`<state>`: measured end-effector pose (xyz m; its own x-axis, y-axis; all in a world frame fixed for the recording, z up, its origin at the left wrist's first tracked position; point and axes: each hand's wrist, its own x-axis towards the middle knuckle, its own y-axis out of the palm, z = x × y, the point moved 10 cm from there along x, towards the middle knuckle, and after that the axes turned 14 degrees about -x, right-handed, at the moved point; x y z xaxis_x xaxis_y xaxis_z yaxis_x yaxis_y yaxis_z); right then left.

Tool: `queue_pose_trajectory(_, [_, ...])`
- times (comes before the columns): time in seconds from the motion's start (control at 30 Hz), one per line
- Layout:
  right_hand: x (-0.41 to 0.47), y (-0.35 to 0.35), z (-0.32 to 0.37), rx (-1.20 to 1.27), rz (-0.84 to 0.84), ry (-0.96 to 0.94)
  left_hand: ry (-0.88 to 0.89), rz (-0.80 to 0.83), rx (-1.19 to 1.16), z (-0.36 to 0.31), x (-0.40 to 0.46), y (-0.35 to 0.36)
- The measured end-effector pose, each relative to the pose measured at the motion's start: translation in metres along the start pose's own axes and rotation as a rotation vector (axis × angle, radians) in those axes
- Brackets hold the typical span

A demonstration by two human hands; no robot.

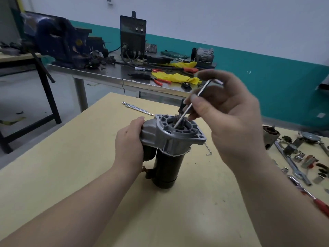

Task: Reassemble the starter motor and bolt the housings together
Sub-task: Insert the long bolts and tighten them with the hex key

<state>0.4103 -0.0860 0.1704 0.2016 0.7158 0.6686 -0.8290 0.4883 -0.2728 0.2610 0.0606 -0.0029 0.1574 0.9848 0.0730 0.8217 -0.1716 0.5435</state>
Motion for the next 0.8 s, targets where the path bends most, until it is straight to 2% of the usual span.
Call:
queue_pose_trajectory(0.3, [-0.008,0.022,-0.005,-0.118,0.052,-0.178,0.004,-0.015,-0.006,0.009,0.002,-0.004])
queue_pose_trajectory(0.47, [-0.010,0.021,-0.004,-0.176,0.047,-0.223,0.075,0.000,0.028,0.000,-0.002,0.002])
queue_pose_trajectory(0.67, [-0.013,0.020,0.006,-0.330,-0.007,-0.328,0.179,0.087,0.150,-0.013,-0.012,0.018])
queue_pose_trajectory(0.8, [-0.005,0.009,-0.009,-0.337,-0.050,-0.279,0.264,0.222,0.238,-0.020,-0.019,0.036])
